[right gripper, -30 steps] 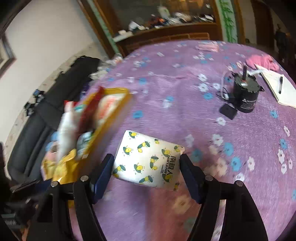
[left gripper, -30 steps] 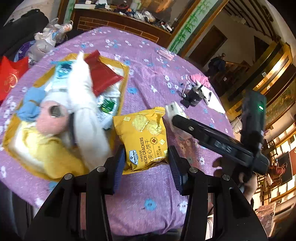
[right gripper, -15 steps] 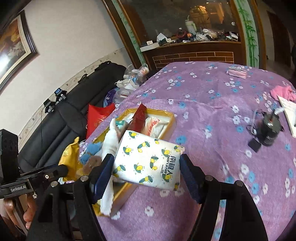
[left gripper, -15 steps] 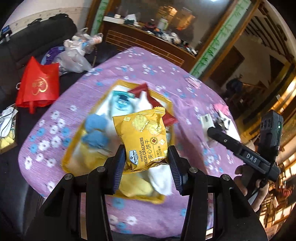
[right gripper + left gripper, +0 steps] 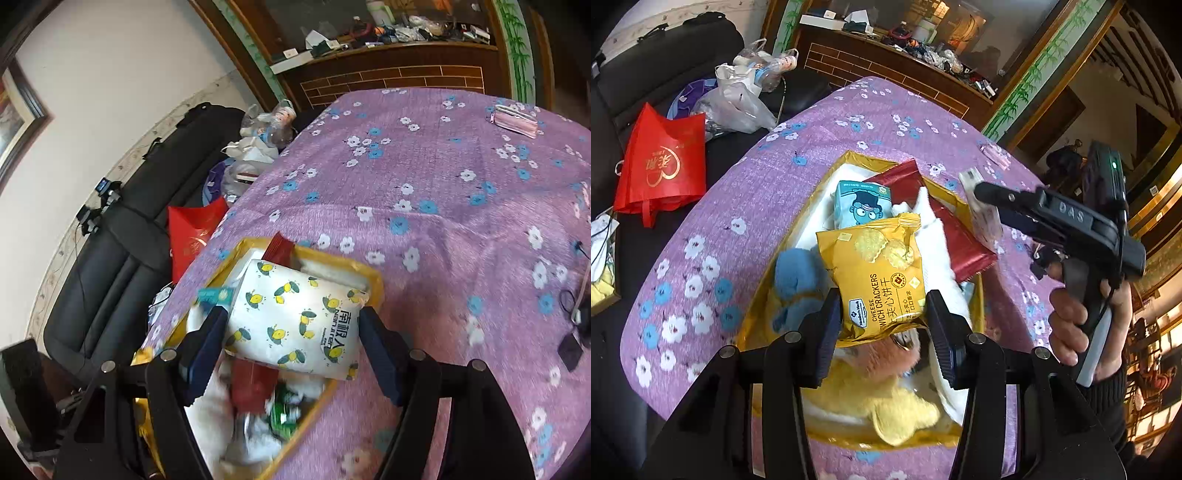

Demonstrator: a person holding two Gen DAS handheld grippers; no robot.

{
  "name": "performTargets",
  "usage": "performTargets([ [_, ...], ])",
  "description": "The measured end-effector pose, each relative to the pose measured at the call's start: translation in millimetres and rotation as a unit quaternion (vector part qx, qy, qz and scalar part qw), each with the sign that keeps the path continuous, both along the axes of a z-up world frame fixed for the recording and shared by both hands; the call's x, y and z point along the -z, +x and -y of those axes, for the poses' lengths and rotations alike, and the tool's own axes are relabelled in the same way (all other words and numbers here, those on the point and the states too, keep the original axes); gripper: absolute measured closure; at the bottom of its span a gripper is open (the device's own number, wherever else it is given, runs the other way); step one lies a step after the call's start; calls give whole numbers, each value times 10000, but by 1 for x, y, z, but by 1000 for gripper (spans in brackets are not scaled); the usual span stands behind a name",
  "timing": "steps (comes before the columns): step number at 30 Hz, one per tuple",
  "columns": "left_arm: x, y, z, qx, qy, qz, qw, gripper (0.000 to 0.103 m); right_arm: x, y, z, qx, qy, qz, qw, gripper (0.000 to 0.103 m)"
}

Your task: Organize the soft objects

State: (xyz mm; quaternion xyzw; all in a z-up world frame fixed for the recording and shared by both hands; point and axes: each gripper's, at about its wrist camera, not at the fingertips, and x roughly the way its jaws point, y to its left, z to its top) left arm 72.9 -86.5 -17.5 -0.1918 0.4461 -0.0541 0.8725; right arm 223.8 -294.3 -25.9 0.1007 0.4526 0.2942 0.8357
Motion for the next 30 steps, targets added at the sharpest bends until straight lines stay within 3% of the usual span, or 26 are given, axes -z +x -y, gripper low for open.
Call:
performTargets([
  [10, 14, 19, -3, 29, 61, -156, 9999, 57, 18, 17, -17, 113, -96, -248, 9996, 29],
  [12, 15, 17, -1, 62, 147, -75, 9998, 54, 18, 14, -17, 225, -190, -172, 9994, 29],
  [15, 17, 15, 2, 71, 140, 6, 9999, 37, 12, 10, -15, 199, 2, -49, 9998, 27],
  [22, 14, 7, 5, 61, 58, 14, 10000, 36, 3, 11, -12, 244, -61, 66, 9997, 27],
  [26, 4, -11, 10, -77, 295, 274, 9992, 36, -8, -7, 1, 345, 63, 166, 9992, 27],
  [30, 4, -32, 24, -539, 884, 556, 9931, 34, -17, -56, 10, 321, 16, 622, 9975, 27],
])
